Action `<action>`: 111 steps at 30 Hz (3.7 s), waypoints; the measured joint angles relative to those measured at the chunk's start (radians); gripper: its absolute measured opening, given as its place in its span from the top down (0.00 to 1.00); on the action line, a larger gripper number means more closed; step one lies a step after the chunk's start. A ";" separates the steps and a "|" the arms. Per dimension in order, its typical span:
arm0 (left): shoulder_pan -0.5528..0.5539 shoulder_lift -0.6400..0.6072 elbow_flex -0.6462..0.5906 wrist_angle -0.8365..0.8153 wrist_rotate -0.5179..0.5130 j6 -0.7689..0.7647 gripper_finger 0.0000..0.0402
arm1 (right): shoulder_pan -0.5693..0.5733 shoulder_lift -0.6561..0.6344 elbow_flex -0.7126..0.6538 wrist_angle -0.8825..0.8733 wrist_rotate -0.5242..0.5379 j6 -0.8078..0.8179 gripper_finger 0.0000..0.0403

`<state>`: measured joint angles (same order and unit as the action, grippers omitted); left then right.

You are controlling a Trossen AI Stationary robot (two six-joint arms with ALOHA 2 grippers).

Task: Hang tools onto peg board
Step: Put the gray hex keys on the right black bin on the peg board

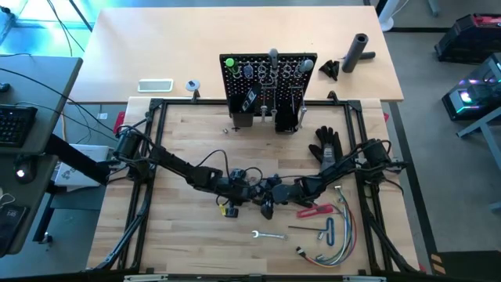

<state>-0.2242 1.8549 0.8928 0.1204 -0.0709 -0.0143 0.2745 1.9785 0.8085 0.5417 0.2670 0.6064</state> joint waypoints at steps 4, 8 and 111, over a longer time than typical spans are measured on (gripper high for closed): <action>-0.004 0.000 0.000 0.009 -0.002 0.000 0.79 | 0.001 -0.001 0.000 -0.016 0.045 0.015 0.48; -0.003 0.000 0.000 0.010 -0.002 0.001 0.79 | 0.001 -0.002 0.000 -0.020 0.051 0.018 0.48; 0.073 -0.251 0.000 -0.181 -0.056 0.105 0.79 | 0.007 -0.056 -0.001 -0.149 0.089 -0.011 0.99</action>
<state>-0.1516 1.6042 0.8928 -0.0602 -0.1272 0.0909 0.2814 1.9224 0.8074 0.3926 0.3564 0.5953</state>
